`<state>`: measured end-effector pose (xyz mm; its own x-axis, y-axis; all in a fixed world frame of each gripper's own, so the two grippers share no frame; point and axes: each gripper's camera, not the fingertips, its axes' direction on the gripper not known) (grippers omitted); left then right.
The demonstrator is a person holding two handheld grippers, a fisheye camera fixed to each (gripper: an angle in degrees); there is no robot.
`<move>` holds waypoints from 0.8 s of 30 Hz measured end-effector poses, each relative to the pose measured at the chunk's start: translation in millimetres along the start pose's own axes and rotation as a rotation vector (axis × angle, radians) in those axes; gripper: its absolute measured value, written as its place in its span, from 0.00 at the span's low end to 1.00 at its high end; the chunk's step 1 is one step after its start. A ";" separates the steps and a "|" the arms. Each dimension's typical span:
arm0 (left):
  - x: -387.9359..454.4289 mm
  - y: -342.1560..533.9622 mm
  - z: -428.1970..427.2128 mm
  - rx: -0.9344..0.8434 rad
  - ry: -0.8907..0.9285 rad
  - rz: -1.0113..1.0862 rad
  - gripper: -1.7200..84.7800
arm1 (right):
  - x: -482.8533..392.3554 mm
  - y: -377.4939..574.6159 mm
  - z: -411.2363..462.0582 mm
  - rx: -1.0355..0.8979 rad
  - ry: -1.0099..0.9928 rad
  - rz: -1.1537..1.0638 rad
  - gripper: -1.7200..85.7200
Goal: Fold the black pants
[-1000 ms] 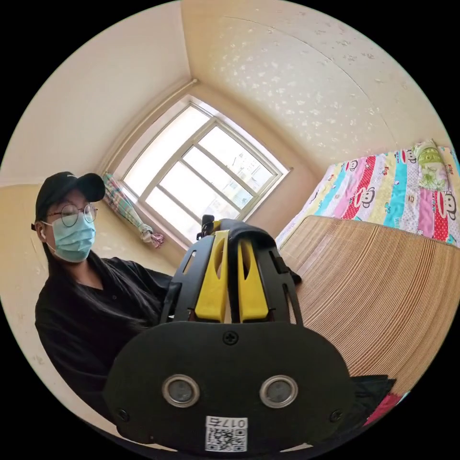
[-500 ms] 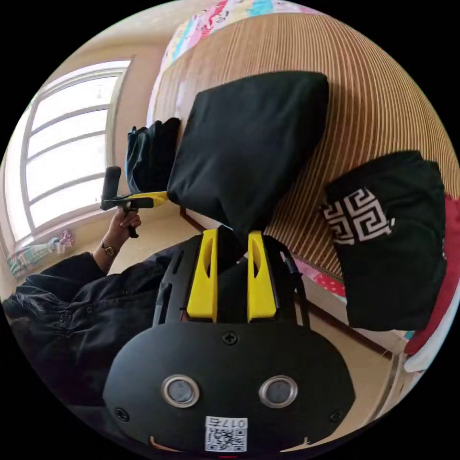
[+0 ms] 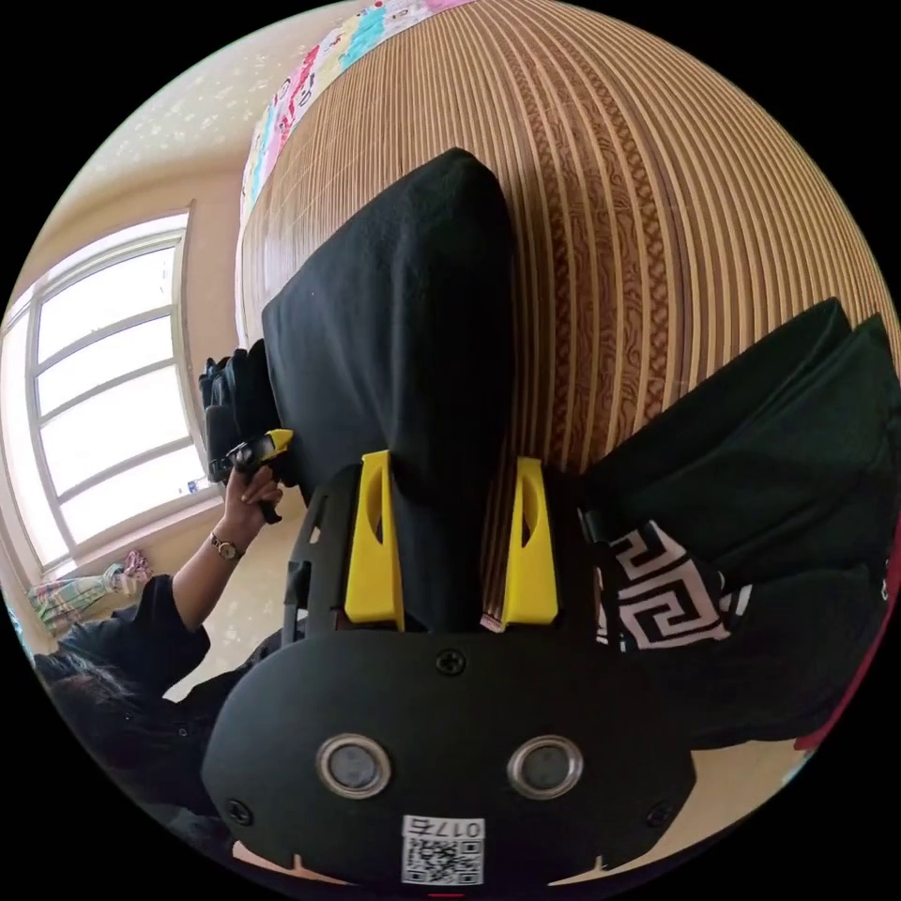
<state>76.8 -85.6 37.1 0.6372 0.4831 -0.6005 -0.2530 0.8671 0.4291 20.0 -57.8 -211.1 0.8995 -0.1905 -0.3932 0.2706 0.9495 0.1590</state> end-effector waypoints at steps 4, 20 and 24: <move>4.7 6.7 10.1 0.035 0.042 0.010 0.19 | 5.1 15.6 38.9 -0.071 -0.313 -0.011 0.20; 100.6 132.5 -142.2 0.024 -0.085 0.122 0.10 | -226.7 100.8 17.1 -0.035 -0.420 -0.267 0.09; 145.0 164.2 -248.8 0.176 -0.266 0.205 0.11 | -321.4 90.3 25.3 -0.025 -0.497 -0.374 0.09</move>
<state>-53.4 157.1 -147.4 0.7589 0.5758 -0.3043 -0.2802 0.7104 0.6456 -236.0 82.8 -47.4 0.7990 -0.5991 0.0511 0.5957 0.8003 0.0680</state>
